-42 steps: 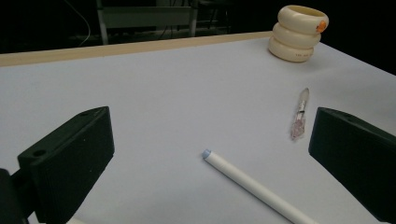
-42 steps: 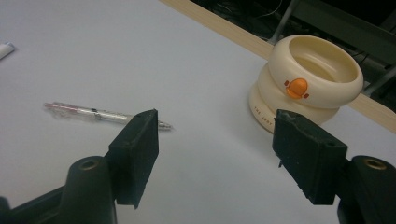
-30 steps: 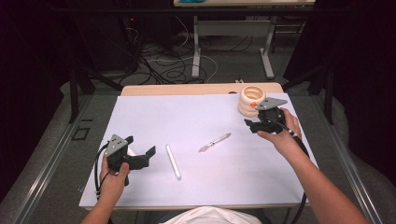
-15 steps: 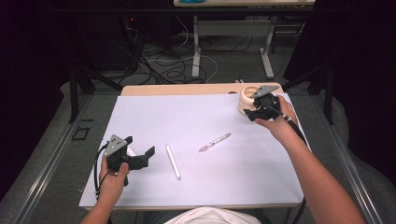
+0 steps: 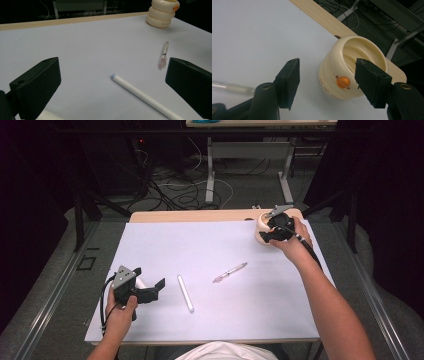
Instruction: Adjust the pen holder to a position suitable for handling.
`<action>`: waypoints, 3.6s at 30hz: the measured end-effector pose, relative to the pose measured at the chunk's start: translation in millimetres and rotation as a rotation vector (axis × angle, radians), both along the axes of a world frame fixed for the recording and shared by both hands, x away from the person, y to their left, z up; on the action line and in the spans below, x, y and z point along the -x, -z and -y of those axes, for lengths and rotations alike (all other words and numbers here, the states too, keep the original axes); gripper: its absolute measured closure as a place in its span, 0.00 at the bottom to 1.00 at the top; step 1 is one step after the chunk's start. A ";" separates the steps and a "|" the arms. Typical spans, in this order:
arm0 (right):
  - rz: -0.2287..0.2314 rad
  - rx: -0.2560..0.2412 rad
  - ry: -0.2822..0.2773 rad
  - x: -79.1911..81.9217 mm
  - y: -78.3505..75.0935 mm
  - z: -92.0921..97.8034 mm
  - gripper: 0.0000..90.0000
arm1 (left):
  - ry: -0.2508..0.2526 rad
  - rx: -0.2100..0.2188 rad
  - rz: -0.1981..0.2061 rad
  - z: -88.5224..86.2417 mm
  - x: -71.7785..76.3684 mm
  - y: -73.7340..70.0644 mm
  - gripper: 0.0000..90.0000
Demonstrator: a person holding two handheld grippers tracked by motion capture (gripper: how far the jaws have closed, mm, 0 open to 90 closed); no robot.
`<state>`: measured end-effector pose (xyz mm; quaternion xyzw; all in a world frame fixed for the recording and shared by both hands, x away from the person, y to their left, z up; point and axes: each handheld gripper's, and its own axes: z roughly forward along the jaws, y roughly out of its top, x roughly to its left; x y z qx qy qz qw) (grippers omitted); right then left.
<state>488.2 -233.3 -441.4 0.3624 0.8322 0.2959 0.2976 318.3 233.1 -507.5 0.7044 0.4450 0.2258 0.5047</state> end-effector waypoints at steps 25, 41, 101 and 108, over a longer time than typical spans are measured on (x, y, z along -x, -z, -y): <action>-0.031 0.073 0.009 -36.1 22.3 4.1 0.46 | -0.038 0.003 -0.006 -11.7 5.6 -0.4 0.00; -0.055 0.131 -0.032 -45.1 36.3 -2.9 0.49 | -0.046 0.009 -0.006 -11.8 6.1 0.5 0.00; -0.101 0.198 -0.252 -9.8 8.6 -40.9 0.84 | -0.049 0.001 -0.015 -11.8 6.4 1.5 0.00; -0.110 0.190 -0.302 -0.9 3.7 -64.9 0.84 | -0.047 -0.005 -0.014 -11.2 6.1 1.8 0.00</action>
